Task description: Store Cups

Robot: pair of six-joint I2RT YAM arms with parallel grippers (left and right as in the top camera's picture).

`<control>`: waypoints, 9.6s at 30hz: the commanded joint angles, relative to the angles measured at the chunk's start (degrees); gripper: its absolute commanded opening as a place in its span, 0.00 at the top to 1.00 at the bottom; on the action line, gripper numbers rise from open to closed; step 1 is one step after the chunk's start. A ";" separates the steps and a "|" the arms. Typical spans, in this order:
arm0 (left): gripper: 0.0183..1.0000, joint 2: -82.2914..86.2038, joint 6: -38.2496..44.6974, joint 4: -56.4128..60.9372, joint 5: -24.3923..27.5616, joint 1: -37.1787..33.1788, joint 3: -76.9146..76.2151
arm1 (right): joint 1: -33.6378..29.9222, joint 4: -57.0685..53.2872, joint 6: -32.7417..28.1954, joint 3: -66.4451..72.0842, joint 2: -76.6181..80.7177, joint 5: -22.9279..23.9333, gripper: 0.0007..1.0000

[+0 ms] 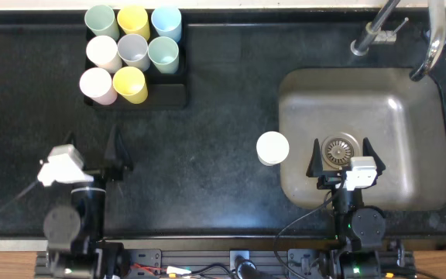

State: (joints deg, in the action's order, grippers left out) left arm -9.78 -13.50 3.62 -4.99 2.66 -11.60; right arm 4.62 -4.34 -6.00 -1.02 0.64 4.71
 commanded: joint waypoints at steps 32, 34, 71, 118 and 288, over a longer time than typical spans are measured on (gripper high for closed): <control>0.00 9.62 23.74 -8.33 6.62 0.42 11.15 | 0.28 0.28 0.24 0.76 -0.39 -0.26 0.00; 0.00 9.62 23.74 -8.33 6.62 0.42 11.15 | 0.28 0.28 0.24 0.76 -0.39 -0.26 0.00; 0.00 9.62 23.74 -8.33 6.62 0.42 11.15 | 0.33 -41.86 0.24 -42.34 27.76 -12.17 0.00; 0.00 9.62 23.74 -8.33 6.62 0.42 11.15 | 9.66 -69.13 -16.35 -78.25 100.94 -8.11 0.39; 0.00 9.62 23.74 -8.33 6.62 0.42 11.15 | 3.50 -1.25 16.28 -13.94 30.36 8.26 0.00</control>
State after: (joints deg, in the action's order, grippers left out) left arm -0.64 10.87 -4.54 1.50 2.72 -0.56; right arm 9.30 -7.31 9.82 -17.89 35.42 12.82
